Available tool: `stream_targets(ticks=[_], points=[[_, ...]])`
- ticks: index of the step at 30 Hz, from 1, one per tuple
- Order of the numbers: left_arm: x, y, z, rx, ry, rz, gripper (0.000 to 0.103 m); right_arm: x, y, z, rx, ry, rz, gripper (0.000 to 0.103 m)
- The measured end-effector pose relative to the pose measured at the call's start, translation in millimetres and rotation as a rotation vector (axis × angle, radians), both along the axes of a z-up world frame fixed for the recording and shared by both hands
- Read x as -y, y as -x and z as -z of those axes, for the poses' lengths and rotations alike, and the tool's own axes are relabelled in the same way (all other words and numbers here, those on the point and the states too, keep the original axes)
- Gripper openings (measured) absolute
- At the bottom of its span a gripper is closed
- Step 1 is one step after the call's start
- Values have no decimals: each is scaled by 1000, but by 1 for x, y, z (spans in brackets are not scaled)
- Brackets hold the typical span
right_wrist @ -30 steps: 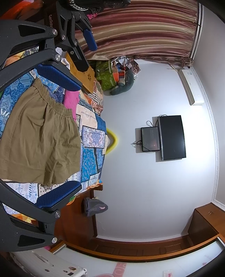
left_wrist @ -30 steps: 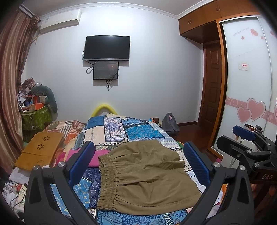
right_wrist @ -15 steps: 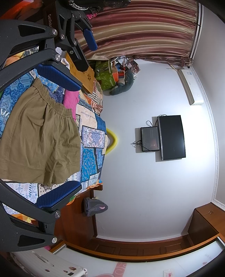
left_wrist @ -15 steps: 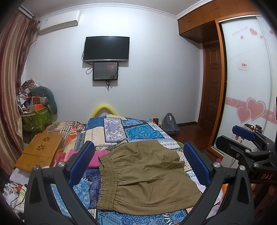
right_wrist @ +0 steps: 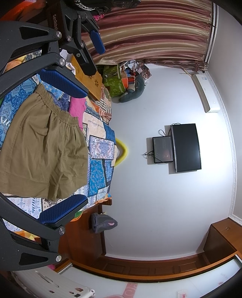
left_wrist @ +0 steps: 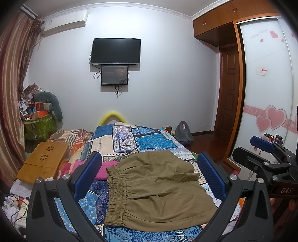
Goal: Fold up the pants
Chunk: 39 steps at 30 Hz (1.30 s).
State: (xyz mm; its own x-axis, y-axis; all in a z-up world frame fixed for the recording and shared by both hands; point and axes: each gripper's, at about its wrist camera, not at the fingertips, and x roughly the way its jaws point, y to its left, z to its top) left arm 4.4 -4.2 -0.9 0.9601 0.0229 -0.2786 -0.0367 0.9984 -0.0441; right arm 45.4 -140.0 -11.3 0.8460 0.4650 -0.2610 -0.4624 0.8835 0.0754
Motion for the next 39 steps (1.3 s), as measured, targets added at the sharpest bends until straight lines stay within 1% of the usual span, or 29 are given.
stream_targets(ticks=[6,9,14,16,19,24,28,34,36,39], points=[[-2,-5,3,-8,2,-4,103,-2,-3,2,-9,1,1,103],[-4,-10,7,-7,-10,-29,103,-2,-9,6,-20,4,4,103],[-10,-29,17,-22,-16,-59,103,-2,-29,15,-47,13,12,103],[-16,-43,21,-37,-21,-73,103,-1,-45,18,-58,18,12,103],[-27,-68,28,-72,-28,-88,103,-1,-66,19,-58,36,25,103],[-60,-122,43,-162,5,-85,103,-1,-106,25,-40,103,71,103],[-88,-166,59,-234,-14,-119,103,-1,-138,32,-46,150,90,103],[-126,-237,94,-346,-105,-200,103,-2,-194,49,-97,183,102,103],[-140,-260,112,-392,-101,-211,103,-4,-212,58,-122,196,103,103],[-160,-289,138,-440,-56,-176,103,-5,-242,74,-181,214,90,103]])
